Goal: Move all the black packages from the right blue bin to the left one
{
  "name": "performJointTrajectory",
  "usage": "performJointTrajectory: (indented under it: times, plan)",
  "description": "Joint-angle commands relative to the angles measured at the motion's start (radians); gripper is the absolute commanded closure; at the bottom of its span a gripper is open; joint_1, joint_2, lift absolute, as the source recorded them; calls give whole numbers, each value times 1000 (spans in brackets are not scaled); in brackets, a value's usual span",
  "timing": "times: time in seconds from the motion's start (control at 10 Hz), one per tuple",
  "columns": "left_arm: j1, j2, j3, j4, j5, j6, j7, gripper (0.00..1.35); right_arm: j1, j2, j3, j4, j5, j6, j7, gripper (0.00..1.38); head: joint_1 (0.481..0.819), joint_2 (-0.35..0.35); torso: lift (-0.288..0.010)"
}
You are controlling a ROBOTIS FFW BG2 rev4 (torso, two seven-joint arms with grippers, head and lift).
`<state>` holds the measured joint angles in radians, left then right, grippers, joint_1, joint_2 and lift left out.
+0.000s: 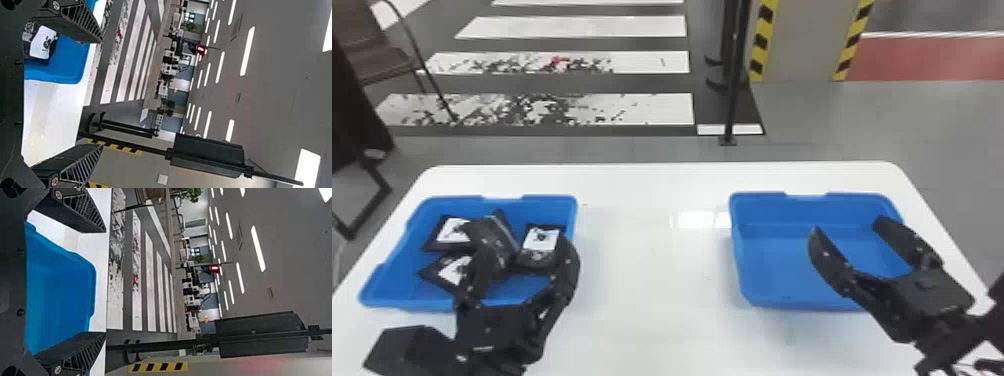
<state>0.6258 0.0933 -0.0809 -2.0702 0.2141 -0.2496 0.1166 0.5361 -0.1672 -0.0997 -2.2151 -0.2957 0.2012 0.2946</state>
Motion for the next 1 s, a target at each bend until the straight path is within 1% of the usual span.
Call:
performJointTrajectory:
  times: [0.0, 0.9]
  plan:
    - [0, 0, -1, 0, 1, 2, 0, 93, -1, 0, 0, 0, 1, 0, 1, 98, 695, 26, -154]
    - [0, 0, -1, 2, 1, -1, 0, 93, 1, 0, 0, -2, 5, -12, 0, 98, 695, 25, -154]
